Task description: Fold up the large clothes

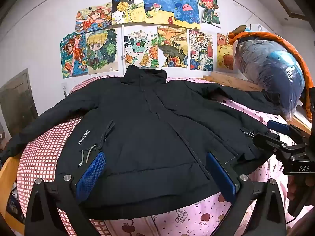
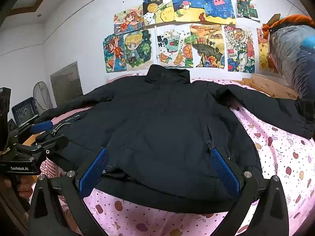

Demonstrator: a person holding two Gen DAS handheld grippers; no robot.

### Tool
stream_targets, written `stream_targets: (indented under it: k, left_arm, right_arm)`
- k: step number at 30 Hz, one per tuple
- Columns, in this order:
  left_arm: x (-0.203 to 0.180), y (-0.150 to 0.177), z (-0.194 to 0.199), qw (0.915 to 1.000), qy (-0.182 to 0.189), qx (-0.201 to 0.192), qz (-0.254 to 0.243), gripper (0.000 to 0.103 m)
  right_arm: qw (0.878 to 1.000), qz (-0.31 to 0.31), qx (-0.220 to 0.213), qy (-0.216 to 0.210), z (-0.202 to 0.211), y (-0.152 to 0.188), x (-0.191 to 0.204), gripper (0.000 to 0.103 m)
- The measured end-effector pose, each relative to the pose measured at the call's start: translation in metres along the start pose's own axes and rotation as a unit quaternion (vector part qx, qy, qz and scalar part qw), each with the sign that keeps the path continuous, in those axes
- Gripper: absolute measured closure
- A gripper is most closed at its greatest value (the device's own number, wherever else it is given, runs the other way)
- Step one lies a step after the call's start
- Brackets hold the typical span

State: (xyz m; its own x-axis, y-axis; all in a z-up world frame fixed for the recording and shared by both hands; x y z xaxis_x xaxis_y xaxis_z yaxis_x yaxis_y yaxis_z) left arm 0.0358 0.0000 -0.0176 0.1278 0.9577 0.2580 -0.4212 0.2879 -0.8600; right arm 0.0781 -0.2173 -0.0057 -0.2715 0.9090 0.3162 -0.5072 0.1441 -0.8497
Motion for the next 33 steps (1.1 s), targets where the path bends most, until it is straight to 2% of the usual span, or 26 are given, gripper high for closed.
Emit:
stream_targets:
  k: [6,17,33]
  left_arm:
    - [0.000,0.000,0.000,1.0000,0.003,0.005,0.000,0.000]
    - [-0.004,0.011,0.001,0.9999,0.009,0.003,-0.006,0.000]
    - [-0.006,0.006,-0.002,0.9998,0.013,0.012,-0.002,0.000]
  right_arm:
    - [1.000,-0.005,0.005,-0.004,-0.006,0.008,-0.001,0.001]
    - [1.000,-0.003,0.008,0.001,-0.007,0.000,-0.007,0.001]
    - [1.000,-0.005,0.009,0.008,-0.008,0.005,-0.010,0.001]
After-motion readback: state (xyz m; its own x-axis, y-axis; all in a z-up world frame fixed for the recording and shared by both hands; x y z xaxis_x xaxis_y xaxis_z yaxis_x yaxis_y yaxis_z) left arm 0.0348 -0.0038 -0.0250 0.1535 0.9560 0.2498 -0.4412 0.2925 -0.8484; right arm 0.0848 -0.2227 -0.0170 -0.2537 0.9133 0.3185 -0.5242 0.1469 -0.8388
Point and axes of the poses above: each gripper's, at about its wrist camera, not at the fingertips, and z roughly against the way its jaws point, x to its left, y to its underside, the point moved 4 cm from there along -z, roughly the way its jaws point, and after that the axes turned 15 degrees about -z, right-handed, at the moved point
